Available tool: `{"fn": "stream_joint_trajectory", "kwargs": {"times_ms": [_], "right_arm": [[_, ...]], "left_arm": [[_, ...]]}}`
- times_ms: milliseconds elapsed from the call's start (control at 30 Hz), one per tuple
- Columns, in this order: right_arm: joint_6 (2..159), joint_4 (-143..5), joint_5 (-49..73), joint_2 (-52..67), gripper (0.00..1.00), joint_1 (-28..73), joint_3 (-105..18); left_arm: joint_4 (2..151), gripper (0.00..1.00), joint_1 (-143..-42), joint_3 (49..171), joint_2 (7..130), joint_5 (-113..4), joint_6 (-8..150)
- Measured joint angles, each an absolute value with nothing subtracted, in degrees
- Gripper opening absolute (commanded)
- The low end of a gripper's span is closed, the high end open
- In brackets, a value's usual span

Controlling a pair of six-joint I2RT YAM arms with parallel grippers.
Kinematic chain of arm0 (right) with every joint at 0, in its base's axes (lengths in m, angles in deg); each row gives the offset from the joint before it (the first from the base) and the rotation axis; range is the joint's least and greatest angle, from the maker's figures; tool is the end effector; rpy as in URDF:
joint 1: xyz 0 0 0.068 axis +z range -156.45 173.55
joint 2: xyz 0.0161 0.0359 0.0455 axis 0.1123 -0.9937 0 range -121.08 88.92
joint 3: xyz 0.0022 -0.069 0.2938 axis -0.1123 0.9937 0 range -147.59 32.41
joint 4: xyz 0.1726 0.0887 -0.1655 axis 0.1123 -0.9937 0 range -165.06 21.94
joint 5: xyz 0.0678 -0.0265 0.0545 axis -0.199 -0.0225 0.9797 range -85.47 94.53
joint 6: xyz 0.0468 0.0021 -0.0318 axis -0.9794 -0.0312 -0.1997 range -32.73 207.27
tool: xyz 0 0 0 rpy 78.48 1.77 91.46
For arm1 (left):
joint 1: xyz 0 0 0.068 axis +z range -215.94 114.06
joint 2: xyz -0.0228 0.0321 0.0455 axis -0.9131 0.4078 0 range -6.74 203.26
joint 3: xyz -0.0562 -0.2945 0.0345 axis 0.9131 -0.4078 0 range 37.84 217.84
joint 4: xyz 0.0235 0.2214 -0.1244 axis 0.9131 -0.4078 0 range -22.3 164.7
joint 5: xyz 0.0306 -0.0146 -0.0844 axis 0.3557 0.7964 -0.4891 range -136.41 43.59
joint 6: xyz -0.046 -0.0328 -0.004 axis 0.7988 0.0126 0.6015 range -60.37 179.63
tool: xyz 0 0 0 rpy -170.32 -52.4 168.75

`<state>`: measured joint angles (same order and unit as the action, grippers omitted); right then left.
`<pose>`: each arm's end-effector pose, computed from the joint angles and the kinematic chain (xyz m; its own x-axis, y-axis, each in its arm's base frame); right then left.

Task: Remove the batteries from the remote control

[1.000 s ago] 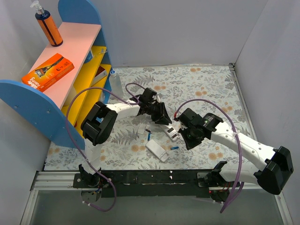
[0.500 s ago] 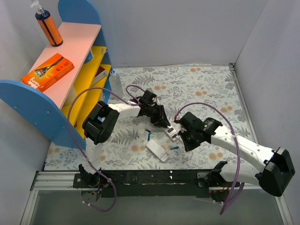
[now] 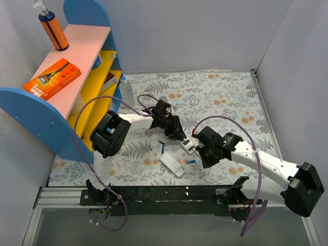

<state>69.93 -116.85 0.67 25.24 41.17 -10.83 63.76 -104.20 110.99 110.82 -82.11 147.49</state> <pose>0.1194 0.1267 0.2439 -0.8164 -0.4536 -0.3574 -0.5003 0.8647 0.0455 0.3221 -0.2834 0.1629 -0.7870 -0.4127 0.4586 -0.6169 0.5253 -0.5861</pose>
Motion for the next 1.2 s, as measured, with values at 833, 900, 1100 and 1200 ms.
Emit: {"fn": "stream_joint_trajectory", "kwargs": {"times_ms": [833, 900, 1100, 1200], "right_arm": [[62.78, -112.05, 3.23, 30.59, 0.01, 41.19, -4.69], [63.28, -111.39, 3.34, 30.61, 0.01, 41.19, -5.35], [63.9, -110.52, 3.38, 33.8, 0.01, 41.19, -5.7], [63.96, -110.23, 2.86, 35.75, 0.01, 41.19, -5.98]], "left_arm": [[65.48, 0.28, -104.17, 109.65, 110.58, -82.87, 147.9], [65.48, 0.28, -104.2, 109.65, 110.58, -82.85, 147.9], [65.46, 0.28, -104.17, 109.65, 110.58, -82.83, 147.9], [65.46, 0.28, -104.17, 109.65, 110.58, -82.83, 147.9]]}}
